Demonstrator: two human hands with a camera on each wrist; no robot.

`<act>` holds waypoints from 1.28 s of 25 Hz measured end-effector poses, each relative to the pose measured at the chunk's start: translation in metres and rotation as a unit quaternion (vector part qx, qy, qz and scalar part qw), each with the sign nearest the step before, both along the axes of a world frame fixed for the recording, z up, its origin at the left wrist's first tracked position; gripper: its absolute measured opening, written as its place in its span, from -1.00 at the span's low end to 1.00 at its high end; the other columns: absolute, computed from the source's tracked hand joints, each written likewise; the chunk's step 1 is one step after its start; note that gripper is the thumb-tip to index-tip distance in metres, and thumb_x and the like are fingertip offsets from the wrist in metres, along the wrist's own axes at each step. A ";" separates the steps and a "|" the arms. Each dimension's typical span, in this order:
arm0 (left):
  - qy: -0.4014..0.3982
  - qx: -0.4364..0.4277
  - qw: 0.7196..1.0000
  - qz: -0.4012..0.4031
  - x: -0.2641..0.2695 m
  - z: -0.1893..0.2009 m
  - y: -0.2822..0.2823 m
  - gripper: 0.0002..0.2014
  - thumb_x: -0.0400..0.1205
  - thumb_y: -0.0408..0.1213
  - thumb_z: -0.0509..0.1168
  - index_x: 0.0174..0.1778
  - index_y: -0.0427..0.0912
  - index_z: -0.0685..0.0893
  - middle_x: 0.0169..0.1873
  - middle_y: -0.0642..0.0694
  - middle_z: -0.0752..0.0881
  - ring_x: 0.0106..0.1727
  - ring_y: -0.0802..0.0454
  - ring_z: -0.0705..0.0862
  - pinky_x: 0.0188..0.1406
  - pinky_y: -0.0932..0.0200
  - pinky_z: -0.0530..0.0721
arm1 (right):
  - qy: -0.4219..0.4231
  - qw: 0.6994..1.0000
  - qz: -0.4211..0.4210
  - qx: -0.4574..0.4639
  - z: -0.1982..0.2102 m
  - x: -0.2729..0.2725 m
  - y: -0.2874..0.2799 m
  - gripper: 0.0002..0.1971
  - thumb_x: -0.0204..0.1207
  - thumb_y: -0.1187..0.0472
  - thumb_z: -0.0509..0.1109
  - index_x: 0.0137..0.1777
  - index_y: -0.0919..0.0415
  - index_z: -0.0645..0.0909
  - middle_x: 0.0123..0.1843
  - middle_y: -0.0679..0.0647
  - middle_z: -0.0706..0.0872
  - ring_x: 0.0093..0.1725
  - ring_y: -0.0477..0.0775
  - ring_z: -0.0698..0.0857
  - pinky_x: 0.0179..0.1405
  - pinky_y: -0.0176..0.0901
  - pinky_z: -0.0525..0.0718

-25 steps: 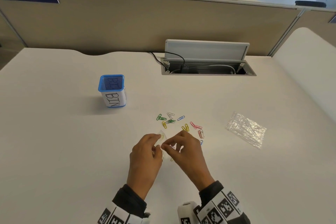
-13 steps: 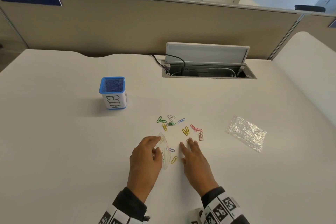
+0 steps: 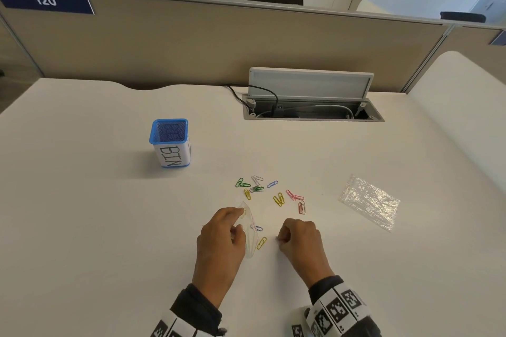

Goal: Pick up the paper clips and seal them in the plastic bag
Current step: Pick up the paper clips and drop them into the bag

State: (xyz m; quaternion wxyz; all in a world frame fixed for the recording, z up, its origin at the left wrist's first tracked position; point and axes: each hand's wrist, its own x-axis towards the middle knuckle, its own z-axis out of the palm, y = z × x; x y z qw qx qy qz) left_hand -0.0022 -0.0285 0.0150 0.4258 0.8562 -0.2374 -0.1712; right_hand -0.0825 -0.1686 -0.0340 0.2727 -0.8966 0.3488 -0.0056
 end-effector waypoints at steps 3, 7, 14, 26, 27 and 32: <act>-0.007 0.001 1.000 -0.001 0.000 0.001 0.000 -0.68 0.57 -0.33 0.25 0.27 -0.17 0.54 0.35 -0.06 0.57 0.31 -0.12 0.60 0.16 0.04 0.69 | -0.030 0.998 -0.036 0.032 -0.004 -0.003 0.000 -0.89 0.39 0.37 0.38 -0.20 0.14 0.66 -0.19 0.03 0.75 -0.19 0.05 0.68 -0.22 -0.17 0.66; -0.003 -0.006 1.000 -0.001 0.000 0.002 -0.001 -0.69 0.58 -0.36 0.24 0.26 -0.18 0.56 0.32 -0.07 0.59 0.21 -0.15 0.66 0.06 -0.03 0.76 | -0.073 0.991 -0.082 0.072 -0.003 -0.006 -0.002 -0.87 0.36 0.33 0.43 -0.27 0.07 0.62 -0.27 -0.05 0.71 -0.23 -0.01 0.66 -0.16 -0.09 0.71; 0.011 -0.007 1.000 -0.004 -0.001 -0.002 -0.001 -0.68 0.56 -0.34 0.27 0.25 -0.16 0.56 0.34 -0.05 0.58 0.25 -0.18 0.64 -0.04 -0.03 0.80 | -0.220 0.929 -0.146 0.260 0.028 0.002 0.003 -0.85 0.36 0.37 0.50 -0.09 0.20 0.77 -0.33 0.06 0.82 -0.38 -0.01 0.78 -0.26 -0.21 0.80; -0.024 -0.025 0.999 0.017 0.002 0.000 0.001 -0.67 0.56 -0.36 0.26 0.27 -0.20 0.57 0.30 -0.13 0.63 0.16 -0.07 0.67 0.16 0.18 0.61 | -0.210 0.964 -0.010 0.165 0.034 0.019 0.041 -0.86 0.44 0.15 0.50 -0.02 -0.01 0.77 -0.24 -0.31 0.72 -0.27 -0.19 0.69 -0.24 -0.57 0.59; -0.025 -0.023 0.999 0.020 0.003 0.001 0.002 -0.67 0.56 -0.37 0.25 0.26 -0.21 0.57 0.30 -0.13 0.62 0.19 -0.07 0.66 0.15 0.21 0.60 | -0.235 0.956 -0.021 0.171 0.035 0.017 0.037 -0.88 0.44 0.18 0.49 -0.05 -0.01 0.77 -0.22 -0.32 0.74 -0.24 -0.18 0.70 -0.23 -0.54 0.61; -0.004 -0.015 1.000 0.025 0.004 0.003 0.006 -0.66 0.56 -0.37 0.25 0.27 -0.23 0.56 0.33 -0.14 0.59 0.28 -0.17 0.62 0.22 -0.03 0.67 | -0.241 0.950 -0.169 0.103 0.028 -0.001 -0.020 -0.74 0.55 0.37 0.31 0.15 0.12 0.70 0.11 0.02 0.79 -0.03 -0.28 0.70 0.20 -0.16 0.64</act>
